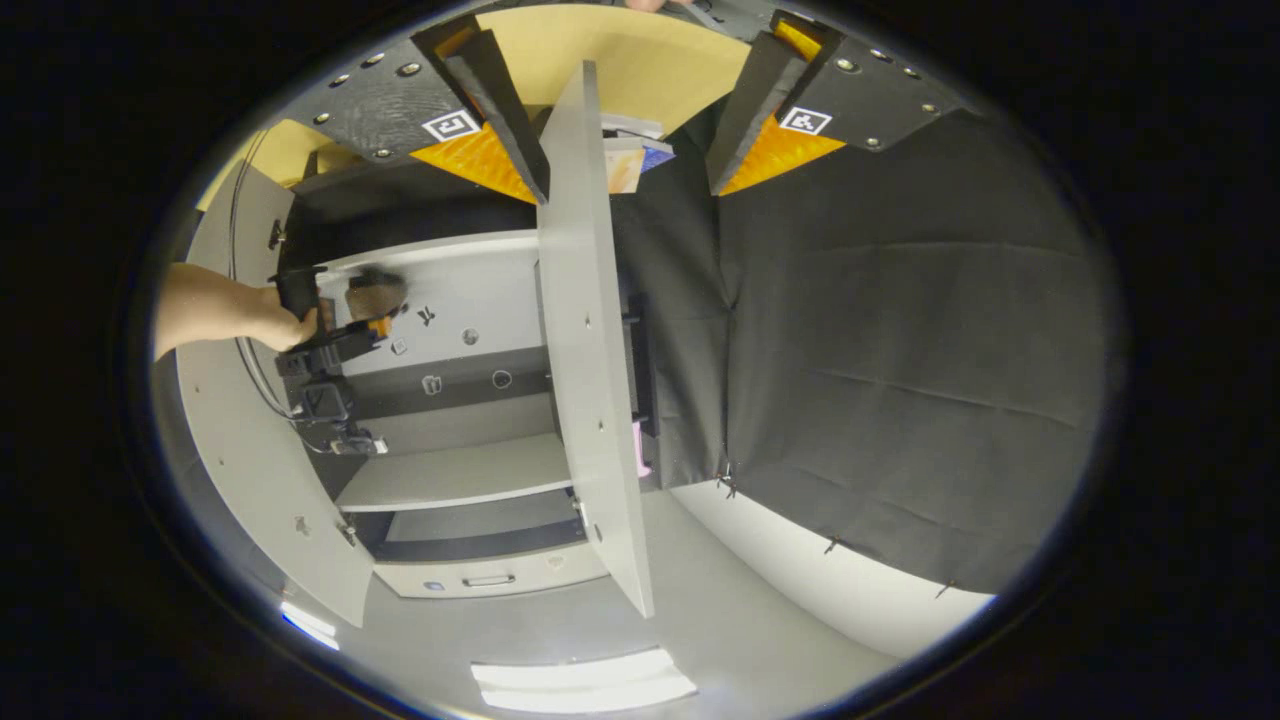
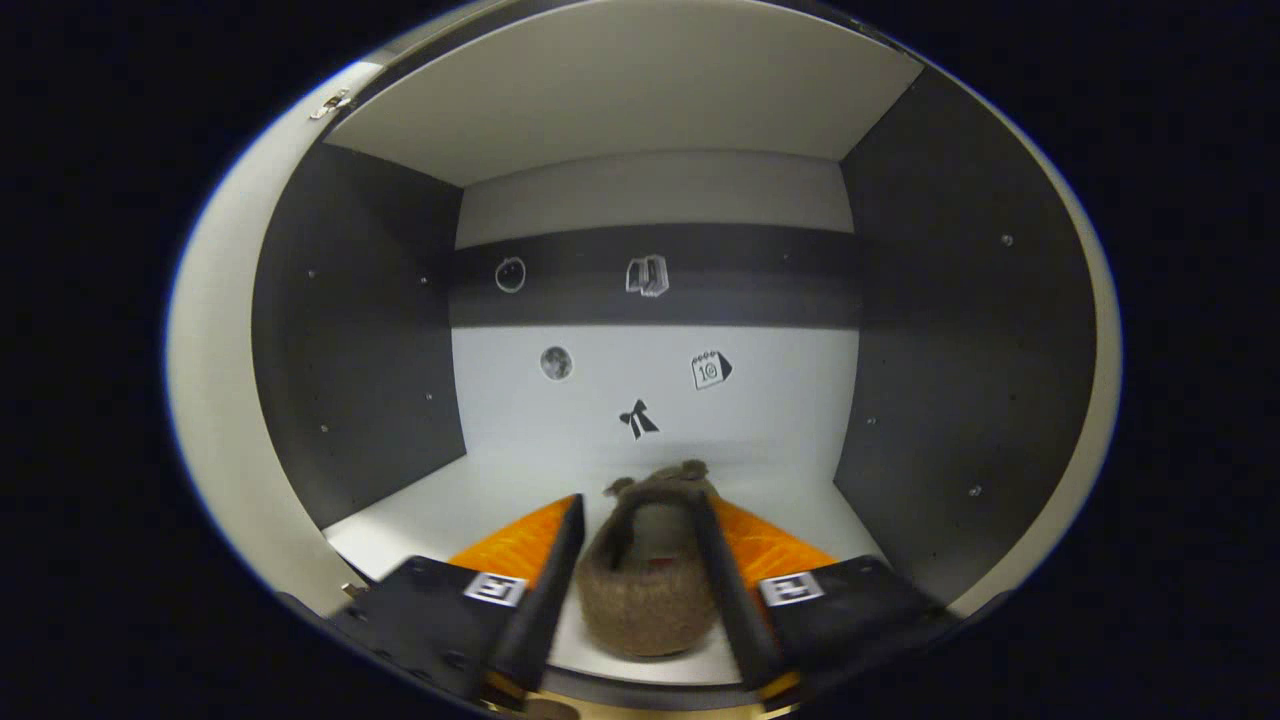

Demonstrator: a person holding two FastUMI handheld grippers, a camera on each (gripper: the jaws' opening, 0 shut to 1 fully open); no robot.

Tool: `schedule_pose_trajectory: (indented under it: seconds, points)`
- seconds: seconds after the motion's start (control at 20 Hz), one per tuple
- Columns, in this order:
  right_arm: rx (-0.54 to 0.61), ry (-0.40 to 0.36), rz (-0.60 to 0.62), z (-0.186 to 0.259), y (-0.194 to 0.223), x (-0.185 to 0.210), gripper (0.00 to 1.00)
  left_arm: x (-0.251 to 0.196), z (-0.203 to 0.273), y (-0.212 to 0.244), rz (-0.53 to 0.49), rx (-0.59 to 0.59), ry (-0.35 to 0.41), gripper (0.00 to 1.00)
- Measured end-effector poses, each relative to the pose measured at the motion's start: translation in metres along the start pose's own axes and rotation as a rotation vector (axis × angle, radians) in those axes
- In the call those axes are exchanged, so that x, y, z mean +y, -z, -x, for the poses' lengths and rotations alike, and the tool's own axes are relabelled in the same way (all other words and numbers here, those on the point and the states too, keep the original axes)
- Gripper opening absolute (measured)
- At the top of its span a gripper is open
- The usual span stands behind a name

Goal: Grab one shoe with the right hand and put it into the shoe cabinet, grab the other shoe with the left hand and put it into the shoe cabinet; then close the right door with the right hand and the left door with the left hand.

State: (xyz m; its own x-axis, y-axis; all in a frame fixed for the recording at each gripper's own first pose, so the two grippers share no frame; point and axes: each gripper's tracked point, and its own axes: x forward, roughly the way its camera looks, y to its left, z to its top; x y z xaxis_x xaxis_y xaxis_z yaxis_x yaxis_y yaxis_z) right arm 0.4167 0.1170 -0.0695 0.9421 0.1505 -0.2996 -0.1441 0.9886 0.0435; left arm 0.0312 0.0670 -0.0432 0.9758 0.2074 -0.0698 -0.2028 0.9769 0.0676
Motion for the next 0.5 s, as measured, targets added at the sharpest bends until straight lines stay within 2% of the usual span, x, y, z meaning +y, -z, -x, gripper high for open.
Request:
schedule_pose_trajectory:
  seconds: [0.05,0.1,0.2,0.25,0.3,0.5]
  points:
    - [-0.035,0.013,-0.005,0.01,-0.01,-0.001,0.79,-0.003,0.0,0.002,0.011,0.004,0.012,0.92]
    - [-0.062,0.015,-0.01,0.016,-0.017,-0.001,0.96,-0.004,-0.001,0.003,0.017,0.008,0.021,0.92]
    - [-0.098,0.018,-0.02,0.037,-0.029,-0.002,0.96,-0.007,-0.001,0.004,0.02,0.013,0.041,0.92]
    - [-0.114,0.02,-0.02,0.048,-0.035,-0.003,0.96,-0.01,-0.002,0.005,0.021,0.015,0.052,0.99]
    - [-0.131,0.021,-0.017,0.059,-0.04,-0.004,0.96,-0.014,-0.004,0.006,0.023,0.016,0.067,0.92]
    - [-0.187,0.021,0.001,0.116,-0.051,-0.006,0.93,-0.038,-0.007,0.009,0.048,0.032,0.158,0.92]
